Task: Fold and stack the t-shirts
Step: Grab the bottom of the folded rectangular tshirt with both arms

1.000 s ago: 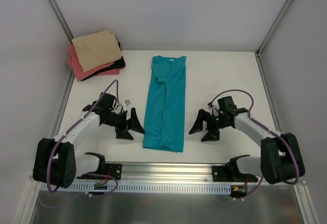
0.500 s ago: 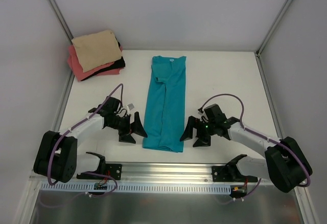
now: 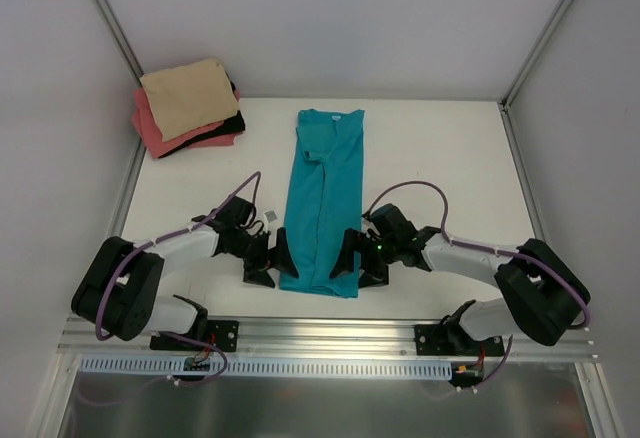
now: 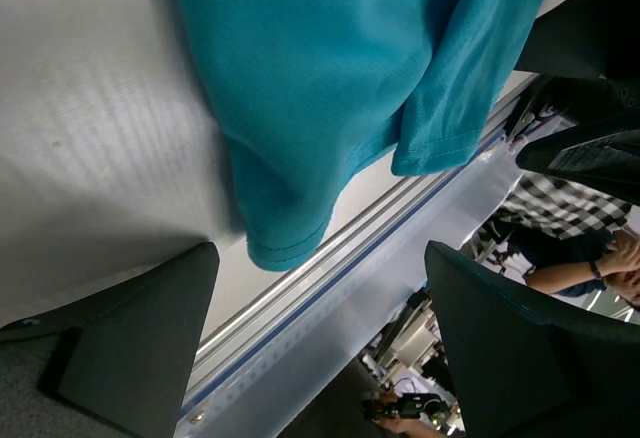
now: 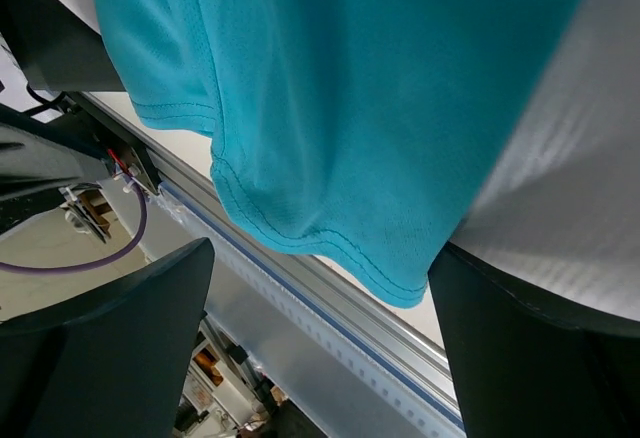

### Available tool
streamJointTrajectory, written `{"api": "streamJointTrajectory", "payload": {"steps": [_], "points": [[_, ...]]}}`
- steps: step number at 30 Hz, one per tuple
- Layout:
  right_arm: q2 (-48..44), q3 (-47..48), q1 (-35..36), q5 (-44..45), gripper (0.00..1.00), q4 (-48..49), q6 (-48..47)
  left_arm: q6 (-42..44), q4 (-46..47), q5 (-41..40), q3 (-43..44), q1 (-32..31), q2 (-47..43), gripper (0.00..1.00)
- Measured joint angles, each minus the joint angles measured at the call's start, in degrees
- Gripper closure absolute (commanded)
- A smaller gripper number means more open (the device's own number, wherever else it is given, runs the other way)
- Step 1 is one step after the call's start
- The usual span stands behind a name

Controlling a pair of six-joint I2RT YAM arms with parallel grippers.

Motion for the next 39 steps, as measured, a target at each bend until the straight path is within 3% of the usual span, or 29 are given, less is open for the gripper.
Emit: {"api": "streamJointTrajectory", "payload": {"steps": [6,8,9,10,11,13,14,16,19,31,39], "points": [[1.1,0.4,1.6,1.5,0.28,1.1,1.0,-2.6,3.3,0.1,0.5,-2.8,1.7,0.13],[1.1,0.0,1.6,2.1,0.41,1.2,1.4,-3.1,4.0,0.0,0.7,-3.2,2.0,0.19],[1.1,-0.3,1.6,2.3,0.52,1.3,1.5,-3.3,4.2,-0.1,0.7,-3.5,2.2,0.24],[1.1,-0.7,1.6,2.6,0.59,1.3,1.7,-3.5,4.5,-0.3,0.7,-3.6,2.3,0.30],[1.1,-1.0,1.6,2.8,0.66,1.3,2.0,-3.4,4.8,-0.8,0.6,-3.8,2.4,0.46],[1.0,-1.6,1.6,3.1,0.82,1.3,2.4,-3.4,5.4,-1.8,0.6,-3.9,2.9,0.62],[1.0,-1.9,1.6,3.2,0.86,1.3,2.6,-3.2,5.7,-2.1,0.5,-3.9,3.3,0.78],[0.8,-2.3,1.6,3.5,0.93,1.2,3.1,-3.3,6.1,-2.5,0.4,-3.8,3.9,0.83],[0.4,-2.4,1.6,4.0,0.96,1.1,3.4,-3.2,6.5,-2.5,0.2,-3.9,4.3,1.00],[-4.5,-3.7,1.7,4.8,0.99,-1.4,3.8,-3.3,6.8,-2.0,-0.1,-4.2,4.6,1.00],[-9.6,-8.0,3.3,5.3,0.99,-2.9,6.8,-4.3,5.1,-1.4,-0.4,-6.1,-0.2,1.00]]}}
